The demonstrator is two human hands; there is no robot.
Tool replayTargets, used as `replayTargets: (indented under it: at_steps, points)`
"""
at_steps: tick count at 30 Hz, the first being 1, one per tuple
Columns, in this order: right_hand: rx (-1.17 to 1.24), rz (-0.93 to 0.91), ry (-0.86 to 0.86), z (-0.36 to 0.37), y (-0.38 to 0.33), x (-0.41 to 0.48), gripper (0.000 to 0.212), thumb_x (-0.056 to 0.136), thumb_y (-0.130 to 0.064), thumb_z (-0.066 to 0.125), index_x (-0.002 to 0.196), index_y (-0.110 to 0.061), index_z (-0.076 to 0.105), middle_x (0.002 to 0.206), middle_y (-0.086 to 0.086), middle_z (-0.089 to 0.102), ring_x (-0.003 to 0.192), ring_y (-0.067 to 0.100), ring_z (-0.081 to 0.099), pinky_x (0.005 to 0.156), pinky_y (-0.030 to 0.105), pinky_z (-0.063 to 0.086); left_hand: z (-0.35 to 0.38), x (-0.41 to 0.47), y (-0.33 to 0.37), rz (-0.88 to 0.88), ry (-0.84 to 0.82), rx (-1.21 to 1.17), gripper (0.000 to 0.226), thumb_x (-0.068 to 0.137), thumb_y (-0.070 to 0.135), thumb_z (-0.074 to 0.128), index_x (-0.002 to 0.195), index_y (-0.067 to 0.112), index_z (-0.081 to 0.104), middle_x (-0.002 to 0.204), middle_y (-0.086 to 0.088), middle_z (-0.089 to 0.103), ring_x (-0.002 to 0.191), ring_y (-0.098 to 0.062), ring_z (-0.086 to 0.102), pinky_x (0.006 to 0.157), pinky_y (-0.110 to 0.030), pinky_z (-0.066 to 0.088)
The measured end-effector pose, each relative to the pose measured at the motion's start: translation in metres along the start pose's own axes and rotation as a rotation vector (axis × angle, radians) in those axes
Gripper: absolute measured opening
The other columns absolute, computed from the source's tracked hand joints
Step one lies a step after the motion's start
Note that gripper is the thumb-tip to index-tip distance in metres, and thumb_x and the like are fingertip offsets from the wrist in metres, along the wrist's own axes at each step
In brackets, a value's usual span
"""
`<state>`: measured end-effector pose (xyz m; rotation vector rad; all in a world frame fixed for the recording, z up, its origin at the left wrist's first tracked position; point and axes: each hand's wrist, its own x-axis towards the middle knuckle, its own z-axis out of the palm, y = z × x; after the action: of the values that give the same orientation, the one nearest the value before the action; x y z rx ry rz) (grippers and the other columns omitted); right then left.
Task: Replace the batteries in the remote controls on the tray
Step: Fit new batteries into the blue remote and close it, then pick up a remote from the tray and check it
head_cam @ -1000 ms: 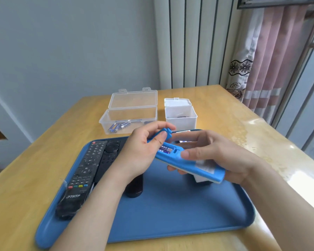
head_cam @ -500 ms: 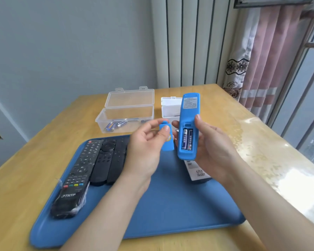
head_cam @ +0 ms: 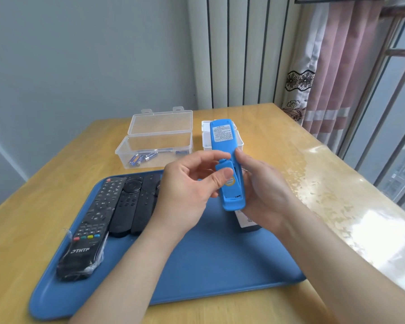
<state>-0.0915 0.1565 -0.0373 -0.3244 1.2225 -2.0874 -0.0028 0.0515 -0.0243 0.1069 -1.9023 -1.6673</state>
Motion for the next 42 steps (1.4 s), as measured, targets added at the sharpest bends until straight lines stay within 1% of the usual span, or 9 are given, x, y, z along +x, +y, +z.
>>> replayTargets:
  at_steps: [9, 12, 14, 23, 30, 33, 36, 39, 42]
  points:
    - [0.023, -0.014, -0.022, 0.004, 0.001, -0.001, 0.040, 0.103, -0.031, 0.044, 0.123, -0.002, 0.064, 0.130, 0.030, 0.057, 0.104, 0.038, 0.059, 0.088, 0.044, 0.051, 0.000, 0.001, -0.002, 0.028, -0.021, 0.074, 0.028, 0.081, 0.005, 0.072, 0.092, 0.031, 0.072, 0.073, 0.012, 0.069, 0.067, -0.007, 0.061, 0.055, -0.018, 0.050]
    - [0.032, -0.020, -0.034, 0.005, 0.001, -0.003, 0.040, 0.103, -0.029, 0.042, 0.123, 0.000, 0.063, 0.124, 0.032, 0.061, 0.107, 0.043, 0.061, 0.096, 0.049, 0.049, -0.001, 0.002, -0.005, 0.094, -0.011, 0.196, 0.031, 0.079, 0.007, 0.076, 0.094, 0.034, 0.072, 0.075, 0.013, 0.065, 0.068, -0.008, 0.059, 0.059, -0.028, 0.056]
    - [0.042, -0.020, -0.056, 0.005, 0.001, -0.003, 0.040, 0.104, -0.028, 0.042, 0.122, 0.000, 0.063, 0.111, 0.026, 0.069, 0.097, 0.034, 0.068, 0.084, 0.039, 0.057, -0.002, 0.002, -0.007, 0.153, 0.000, 0.299, 0.031, 0.078, 0.010, 0.078, 0.097, 0.034, 0.072, 0.078, 0.010, 0.061, 0.068, -0.009, 0.056, 0.064, -0.035, 0.057]
    - [0.062, -0.026, -0.081, 0.006, -0.001, -0.005, 0.040, 0.103, -0.028, 0.043, 0.119, 0.001, 0.065, 0.104, 0.020, 0.069, 0.093, 0.030, 0.069, 0.074, 0.034, 0.058, -0.006, 0.003, -0.015, 0.347, 0.033, 0.556, 0.037, 0.076, 0.030, 0.073, 0.113, 0.026, 0.072, 0.086, 0.007, 0.056, 0.071, -0.009, 0.053, 0.062, -0.014, 0.042]
    - [0.038, -0.017, -0.031, 0.003, 0.000, -0.003, 0.041, 0.103, -0.033, 0.043, 0.121, -0.004, 0.066, 0.115, 0.020, 0.069, 0.098, 0.032, 0.067, 0.088, 0.042, 0.053, -0.006, 0.005, -0.023, 0.617, 0.071, 0.895, 0.033, 0.088, 0.035, 0.060, 0.112, 0.018, 0.073, 0.086, 0.002, 0.058, 0.080, -0.021, 0.051, 0.071, -0.026, 0.041]
    - [0.083, -0.009, -0.005, 0.004, -0.001, -0.002, 0.041, 0.098, -0.030, 0.048, 0.122, -0.001, 0.065, 0.117, 0.022, 0.066, 0.102, 0.031, 0.063, 0.101, 0.046, 0.046, -0.004, 0.002, -0.018, 0.479, 0.051, 0.893, 0.046, 0.087, 0.050, 0.054, 0.120, 0.022, 0.069, 0.093, 0.005, 0.061, 0.088, -0.018, 0.055, 0.072, -0.030, 0.046]
    - [0.045, -0.090, -0.025, 0.010, 0.000, -0.004, 0.034, 0.095, -0.017, 0.047, 0.112, 0.004, 0.067, 0.102, 0.021, 0.066, 0.096, 0.030, 0.064, 0.088, 0.043, 0.051, -0.002, -0.001, -0.010, 0.170, 0.052, 0.751, 0.050, 0.079, 0.061, 0.062, 0.120, 0.032, 0.062, 0.092, 0.014, 0.068, 0.087, -0.007, 0.062, 0.075, -0.029, 0.050]
    - [-0.078, -0.138, -0.142, 0.019, 0.001, -0.012, 0.034, 0.096, -0.007, 0.042, 0.113, -0.006, 0.070, 0.106, 0.012, 0.071, 0.096, 0.022, 0.068, 0.081, 0.032, 0.052, -0.005, 0.004, -0.008, -0.102, 0.063, 0.488, 0.042, 0.072, 0.050, 0.071, 0.108, 0.033, 0.060, 0.081, 0.013, 0.074, 0.080, -0.008, 0.070, 0.077, -0.036, 0.056]
    - [-0.397, -0.191, -0.106, 0.015, -0.003, -0.011, 0.040, 0.095, 0.000, 0.044, 0.124, -0.015, 0.066, 0.118, -0.005, 0.071, 0.102, 0.005, 0.067, 0.086, 0.025, 0.050, -0.013, 0.012, -0.012, -0.264, 0.049, 0.248, 0.032, 0.073, 0.032, 0.057, 0.104, 0.024, 0.064, 0.083, 0.001, 0.076, 0.081, -0.024, 0.073, 0.078, -0.049, 0.059]
